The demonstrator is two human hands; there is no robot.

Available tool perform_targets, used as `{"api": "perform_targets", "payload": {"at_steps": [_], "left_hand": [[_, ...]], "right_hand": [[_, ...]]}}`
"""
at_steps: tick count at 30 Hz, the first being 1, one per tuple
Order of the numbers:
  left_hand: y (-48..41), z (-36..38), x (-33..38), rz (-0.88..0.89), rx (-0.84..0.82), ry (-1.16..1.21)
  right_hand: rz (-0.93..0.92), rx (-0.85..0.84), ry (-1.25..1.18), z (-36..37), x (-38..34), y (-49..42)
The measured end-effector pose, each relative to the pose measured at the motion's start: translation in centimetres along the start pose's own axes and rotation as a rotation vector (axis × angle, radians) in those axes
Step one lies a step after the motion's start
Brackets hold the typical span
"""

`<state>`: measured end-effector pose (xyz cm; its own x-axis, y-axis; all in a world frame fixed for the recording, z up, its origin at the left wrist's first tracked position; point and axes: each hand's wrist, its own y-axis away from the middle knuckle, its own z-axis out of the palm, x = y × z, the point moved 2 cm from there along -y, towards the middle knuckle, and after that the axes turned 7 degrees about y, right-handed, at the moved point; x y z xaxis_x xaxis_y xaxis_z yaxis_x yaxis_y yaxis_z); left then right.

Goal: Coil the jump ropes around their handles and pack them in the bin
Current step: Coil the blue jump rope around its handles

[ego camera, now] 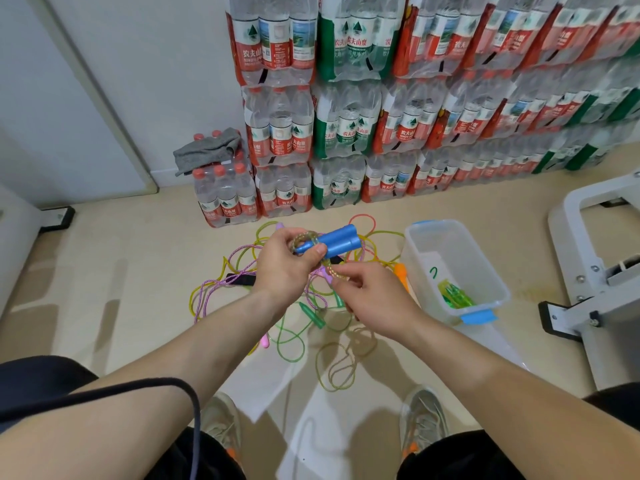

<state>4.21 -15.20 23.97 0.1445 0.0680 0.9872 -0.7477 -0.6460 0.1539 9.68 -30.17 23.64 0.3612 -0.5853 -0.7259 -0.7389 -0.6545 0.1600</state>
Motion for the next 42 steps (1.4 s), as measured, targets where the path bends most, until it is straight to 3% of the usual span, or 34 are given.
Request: {"api": "perform_targets", "payload": {"at_steps": [4, 6, 9, 18, 24, 31, 38, 42], "left_hand": [[-0.2, 0.0, 0.3, 0.102, 0.016, -0.225], [-0.1, 0.0, 0.4, 0.154, -0.030, -0.288], [0.1, 0.1, 0.6, 0.212, -0.120, -0.396], [2.0, 1.8, 1.2, 0.310, -0.443, -0.519], [2.3, 2.0, 2.5, 0.236, -0.568, -0.436], [2.8, 1.6, 4.0, 0.087, -0.637, -0.210], [2.6, 1.3, 4.7, -0.039, -0.545, 0.118], [2.3, 1.3, 4.2, -0.118, -0.381, 0.243]], "right_hand": [[-0.097, 0.109, 0.412, -1.9, -1.8, 0.6], [-0.151, 0.151, 0.504, -2.8, -2.5, 0.7], [-0.235, 0.178, 0.518, -4.1, -2.9, 0.5], [-0.296, -0.025, 0.491, -7.4, -1.3, -1.8], [-0.246, -0.012, 0.292, -8.6, -0.5, -1.8], [-0.062, -0.207, -0.301, -8.1, 0.9, -1.5], [0.211, -0.240, -0.835, -5.6, 1.5, -0.7], [0.270, -0.187, -0.712, -2.6, 1.0, -0.3]]}}
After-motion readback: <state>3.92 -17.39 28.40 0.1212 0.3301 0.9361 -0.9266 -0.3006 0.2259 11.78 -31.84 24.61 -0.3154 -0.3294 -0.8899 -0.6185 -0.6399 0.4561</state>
